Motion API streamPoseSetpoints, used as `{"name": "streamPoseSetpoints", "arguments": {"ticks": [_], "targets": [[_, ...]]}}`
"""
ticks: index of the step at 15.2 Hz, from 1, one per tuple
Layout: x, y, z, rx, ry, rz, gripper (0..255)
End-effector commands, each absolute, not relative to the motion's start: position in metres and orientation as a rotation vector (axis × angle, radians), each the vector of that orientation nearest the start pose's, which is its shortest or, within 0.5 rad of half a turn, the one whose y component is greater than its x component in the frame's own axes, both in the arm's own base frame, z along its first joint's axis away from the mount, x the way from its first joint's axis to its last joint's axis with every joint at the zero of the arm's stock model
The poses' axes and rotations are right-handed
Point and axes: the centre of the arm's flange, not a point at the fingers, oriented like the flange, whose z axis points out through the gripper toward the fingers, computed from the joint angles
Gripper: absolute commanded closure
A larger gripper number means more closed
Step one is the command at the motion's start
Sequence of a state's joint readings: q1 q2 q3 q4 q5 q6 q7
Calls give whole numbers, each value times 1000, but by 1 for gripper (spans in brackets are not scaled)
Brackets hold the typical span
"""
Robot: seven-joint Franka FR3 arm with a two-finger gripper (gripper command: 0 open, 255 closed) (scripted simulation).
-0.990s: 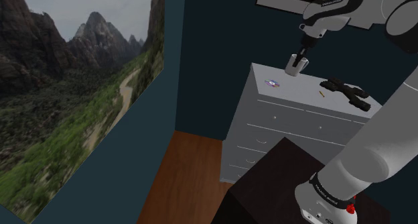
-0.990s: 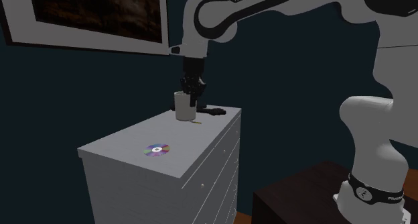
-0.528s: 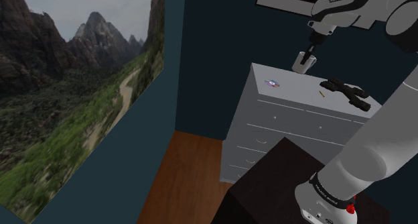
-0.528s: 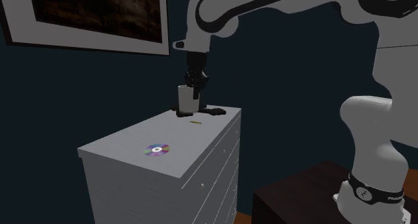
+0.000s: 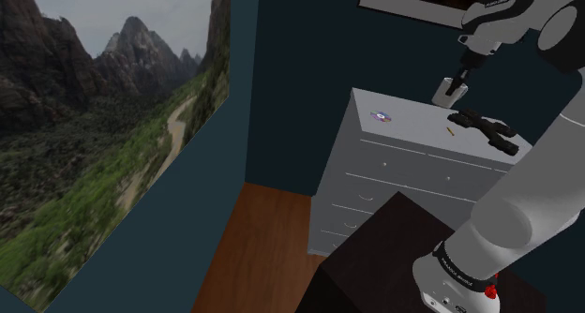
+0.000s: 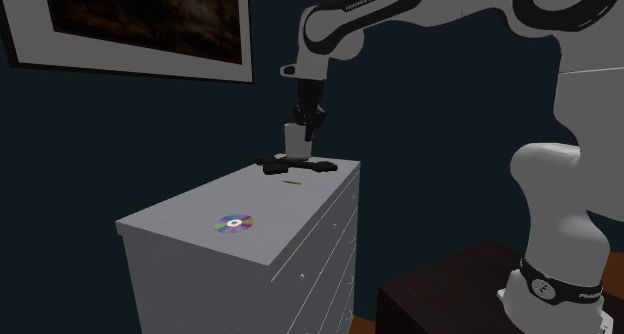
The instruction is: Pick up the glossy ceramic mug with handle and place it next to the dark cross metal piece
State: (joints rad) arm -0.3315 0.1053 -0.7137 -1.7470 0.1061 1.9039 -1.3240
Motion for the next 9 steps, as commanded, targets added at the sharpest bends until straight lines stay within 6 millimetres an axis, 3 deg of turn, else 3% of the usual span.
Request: {"name": "streamPoseSetpoints", "arguments": {"ticks": [1,9], "targets": [[299,-523,524,-3175,-407,-97,255],[221,-594,524,-3175,-407,-97,255]]}}
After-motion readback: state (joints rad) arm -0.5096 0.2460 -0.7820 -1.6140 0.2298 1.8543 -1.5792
